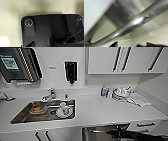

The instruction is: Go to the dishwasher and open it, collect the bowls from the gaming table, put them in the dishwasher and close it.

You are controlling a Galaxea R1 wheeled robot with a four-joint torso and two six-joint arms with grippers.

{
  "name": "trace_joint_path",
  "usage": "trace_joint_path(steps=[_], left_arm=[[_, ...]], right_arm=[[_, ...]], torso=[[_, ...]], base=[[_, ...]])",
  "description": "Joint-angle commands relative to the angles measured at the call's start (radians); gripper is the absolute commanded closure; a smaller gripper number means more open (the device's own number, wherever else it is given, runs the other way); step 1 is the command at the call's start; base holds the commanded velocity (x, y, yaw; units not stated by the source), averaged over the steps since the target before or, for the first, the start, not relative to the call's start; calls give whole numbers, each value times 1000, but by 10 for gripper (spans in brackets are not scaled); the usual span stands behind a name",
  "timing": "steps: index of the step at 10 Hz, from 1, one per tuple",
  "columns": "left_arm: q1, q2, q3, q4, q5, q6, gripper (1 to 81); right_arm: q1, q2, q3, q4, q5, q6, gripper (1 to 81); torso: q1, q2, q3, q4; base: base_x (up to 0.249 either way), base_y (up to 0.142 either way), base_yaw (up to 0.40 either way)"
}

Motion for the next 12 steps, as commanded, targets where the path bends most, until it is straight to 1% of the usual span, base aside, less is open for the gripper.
trace_joint_path(steps=[1, 2, 4, 5, 7, 8, 9, 10, 11, 12], left_arm=[[-28, -13, 4, -5, 50, 4, 10], [-27, -13, 4, -5, 47, 4, 10], [-27, -7, 4, -2, 47, 4, 10], [-28, -9, 4, 0, 47, 4, 10], [-28, -7, 4, 5, 46, 7, 10], [-28, -6, 4, 7, 46, 8, 10], [-28, -4, 4, 8, 44, 10, 10], [-28, -4, 2, 8, 44, 11, 10], [-27, -10, 2, 8, 44, 13, 10], [-27, -13, 2, 8, 44, 13, 10]], right_arm=[[194, -23, 65, 77, -51, 1, 10], [143, -26, 73, 66, -58, -2, 10], [0, -43, 71, 60, -53, -17, 10], [-86, -49, 70, 34, -33, -63, 10], [-238, -61, 54, 4, 70, -151, 10], [-289, -61, 41, -25, 105, -181, 10], [-336, -67, 42, -74, 138, -194, 10], [-398, -64, 44, -146, 201, -210, 10], [-462, -52, 27, -220, 278, -214, 10], [-516, -38, -11, -262, 327, -214, 10]], torso=[[0, 0, 0, 0], [0, 0, 0, 0], [0, 0, 0, 0], [0, 0, 0, 0], [0, 0, 0, 0], [0, 0, 0, 0], [0, 0, 0, 0], [0, 0, 0, 0], [0, 0, 0, 0], [0, 0, 0, 0]], base=[[0, 0, 0], [0, 0, 0], [0, 0, 0], [0, 0, 0], [0, 0, 0], [0, 0, 0], [0, 0, 0], [0, 0, 0], [0, 0, 0], [0, 0, 0]])
